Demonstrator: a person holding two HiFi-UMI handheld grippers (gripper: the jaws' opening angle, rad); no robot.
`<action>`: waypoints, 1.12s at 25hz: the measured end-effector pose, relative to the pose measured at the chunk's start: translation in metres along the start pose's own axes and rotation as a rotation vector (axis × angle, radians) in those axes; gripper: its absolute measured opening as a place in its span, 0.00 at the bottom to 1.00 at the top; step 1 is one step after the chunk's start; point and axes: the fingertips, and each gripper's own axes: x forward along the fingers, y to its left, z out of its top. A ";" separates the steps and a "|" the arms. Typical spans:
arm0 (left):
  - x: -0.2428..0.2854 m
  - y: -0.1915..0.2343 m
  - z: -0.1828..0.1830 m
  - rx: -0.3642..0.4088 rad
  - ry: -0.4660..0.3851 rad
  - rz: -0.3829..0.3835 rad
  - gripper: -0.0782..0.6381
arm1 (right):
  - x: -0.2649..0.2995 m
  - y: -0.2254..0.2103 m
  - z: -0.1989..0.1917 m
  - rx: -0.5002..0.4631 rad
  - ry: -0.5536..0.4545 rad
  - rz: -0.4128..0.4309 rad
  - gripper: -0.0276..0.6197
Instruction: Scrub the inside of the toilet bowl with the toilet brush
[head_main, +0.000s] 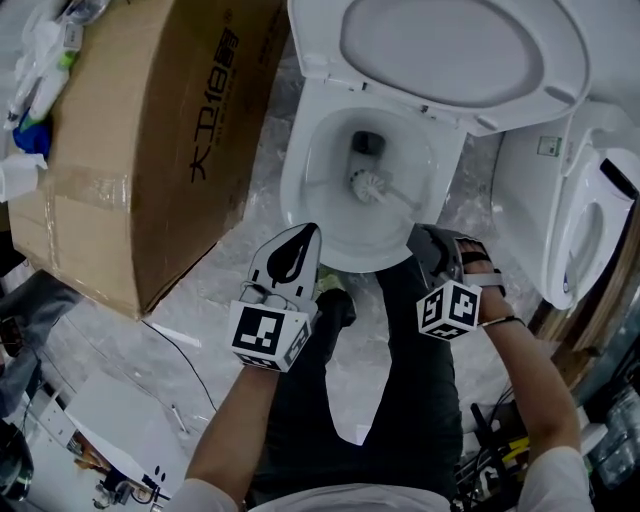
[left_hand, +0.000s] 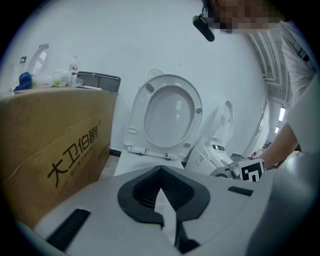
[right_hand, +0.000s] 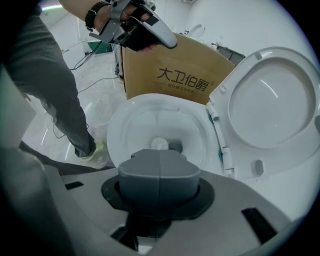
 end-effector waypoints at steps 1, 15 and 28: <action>-0.002 0.002 -0.001 -0.002 -0.001 0.003 0.12 | 0.000 0.005 0.007 0.010 -0.012 0.007 0.28; -0.001 0.011 -0.007 -0.004 -0.014 0.003 0.12 | 0.038 -0.003 0.049 0.114 -0.028 -0.044 0.28; 0.027 0.018 -0.016 -0.012 -0.028 0.009 0.12 | 0.087 -0.029 0.032 0.084 0.018 -0.086 0.28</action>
